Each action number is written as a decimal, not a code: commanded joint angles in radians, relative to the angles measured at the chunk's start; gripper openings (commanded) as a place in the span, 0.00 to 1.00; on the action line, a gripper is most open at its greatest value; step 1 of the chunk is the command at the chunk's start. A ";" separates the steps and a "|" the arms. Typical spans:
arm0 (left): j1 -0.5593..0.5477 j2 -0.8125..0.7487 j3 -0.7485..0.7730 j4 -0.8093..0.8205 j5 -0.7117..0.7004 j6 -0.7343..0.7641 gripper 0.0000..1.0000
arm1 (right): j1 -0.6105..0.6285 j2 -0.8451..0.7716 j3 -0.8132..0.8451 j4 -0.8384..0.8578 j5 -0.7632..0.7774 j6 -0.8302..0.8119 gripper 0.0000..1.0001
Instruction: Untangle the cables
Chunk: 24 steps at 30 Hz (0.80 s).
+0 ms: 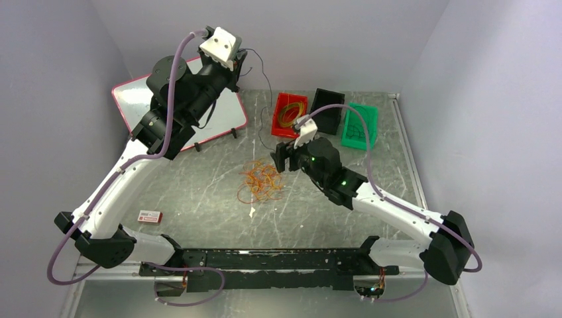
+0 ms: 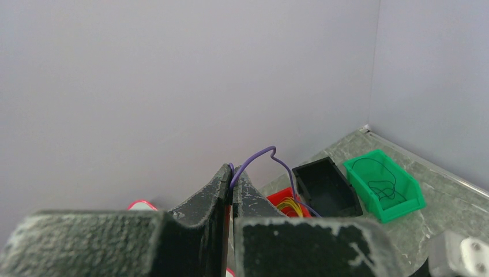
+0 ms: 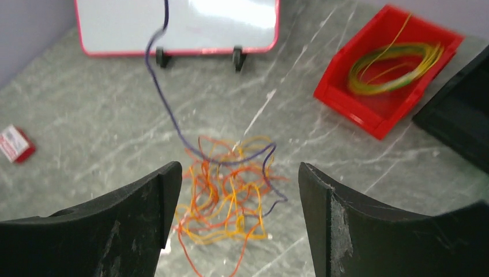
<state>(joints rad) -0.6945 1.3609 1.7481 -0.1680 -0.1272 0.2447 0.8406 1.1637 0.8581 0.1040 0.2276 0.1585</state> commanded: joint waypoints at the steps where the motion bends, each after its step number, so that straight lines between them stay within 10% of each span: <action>1: 0.007 -0.003 0.014 0.008 0.013 -0.009 0.07 | -0.004 -0.006 -0.057 0.048 -0.125 -0.021 0.77; 24: 0.006 -0.002 0.002 0.011 0.023 -0.031 0.07 | -0.005 0.152 -0.092 0.335 -0.077 -0.118 0.66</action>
<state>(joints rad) -0.6945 1.3609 1.7470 -0.1684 -0.1261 0.2268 0.8387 1.2572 0.7200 0.3420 0.1452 0.0807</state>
